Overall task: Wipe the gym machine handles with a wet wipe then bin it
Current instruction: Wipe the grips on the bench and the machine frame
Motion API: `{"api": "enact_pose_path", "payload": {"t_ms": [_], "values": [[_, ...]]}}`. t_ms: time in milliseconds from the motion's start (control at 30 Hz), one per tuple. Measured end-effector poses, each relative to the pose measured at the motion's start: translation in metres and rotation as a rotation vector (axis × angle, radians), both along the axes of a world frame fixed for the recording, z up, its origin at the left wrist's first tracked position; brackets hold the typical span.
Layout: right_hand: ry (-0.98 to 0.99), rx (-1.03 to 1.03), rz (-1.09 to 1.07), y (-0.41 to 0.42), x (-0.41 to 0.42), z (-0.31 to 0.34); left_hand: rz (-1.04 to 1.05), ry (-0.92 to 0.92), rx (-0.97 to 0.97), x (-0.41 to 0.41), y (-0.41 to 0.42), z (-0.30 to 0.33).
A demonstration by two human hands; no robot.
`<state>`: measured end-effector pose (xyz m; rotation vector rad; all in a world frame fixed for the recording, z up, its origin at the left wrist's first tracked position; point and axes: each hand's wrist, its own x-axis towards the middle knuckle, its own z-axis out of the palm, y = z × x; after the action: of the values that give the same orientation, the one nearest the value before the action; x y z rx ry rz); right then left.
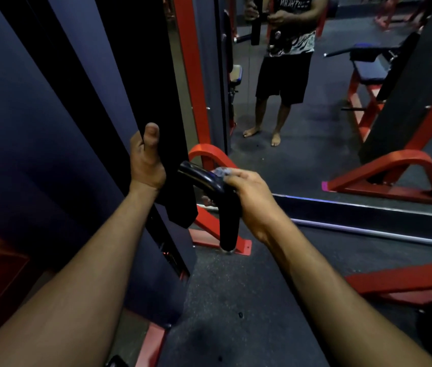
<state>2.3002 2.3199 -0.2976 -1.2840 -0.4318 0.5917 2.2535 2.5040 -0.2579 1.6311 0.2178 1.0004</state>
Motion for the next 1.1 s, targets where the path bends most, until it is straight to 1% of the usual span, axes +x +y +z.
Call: {"api": "enact_pose_path", "payload": {"t_ms": [167,233,300,367,467,567,667,733,867,967,1033,1100], "values": [[0.109,0.149,-0.159,-0.011,-0.021,-0.041,-0.016,0.020,0.016,0.001,0.003,-0.006],[0.118,0.155,-0.245,-0.008,-0.026,-0.052,-0.010,0.001,-0.008,0.003,0.007,-0.009],[0.110,0.117,-0.275,-0.005,-0.027,-0.060,-0.030,0.004,-0.026,0.004,0.008,-0.010],[0.134,0.069,-0.245,-0.007,-0.025,-0.075,-0.055,0.011,-0.038,0.004,0.007,-0.011],[0.182,0.030,-0.166,-0.008,-0.028,-0.099,-0.029,0.001,-0.038,0.000,0.006,-0.007],[0.193,0.011,-0.141,-0.009,-0.029,-0.118,-0.035,0.026,-0.039,-0.002,0.008,-0.008],[0.203,-0.062,-0.149,-0.008,-0.033,-0.129,-0.010,0.021,-0.034,-0.002,0.008,-0.009],[0.222,-0.058,-0.152,-0.008,-0.038,-0.131,-0.012,0.037,-0.029,-0.006,0.005,-0.003],[0.251,-0.061,-0.194,-0.012,-0.041,-0.121,-0.018,0.049,0.006,-0.006,0.004,-0.004],[0.158,-0.053,-0.185,-0.012,-0.043,-0.095,-0.027,0.042,0.027,-0.006,0.003,-0.003],[0.112,0.003,-0.187,-0.012,-0.039,-0.069,-0.020,0.058,0.048,-0.005,0.002,-0.004],[0.002,0.038,-0.184,-0.009,-0.030,-0.038,-0.016,0.055,0.054,-0.004,0.003,-0.004]]}}
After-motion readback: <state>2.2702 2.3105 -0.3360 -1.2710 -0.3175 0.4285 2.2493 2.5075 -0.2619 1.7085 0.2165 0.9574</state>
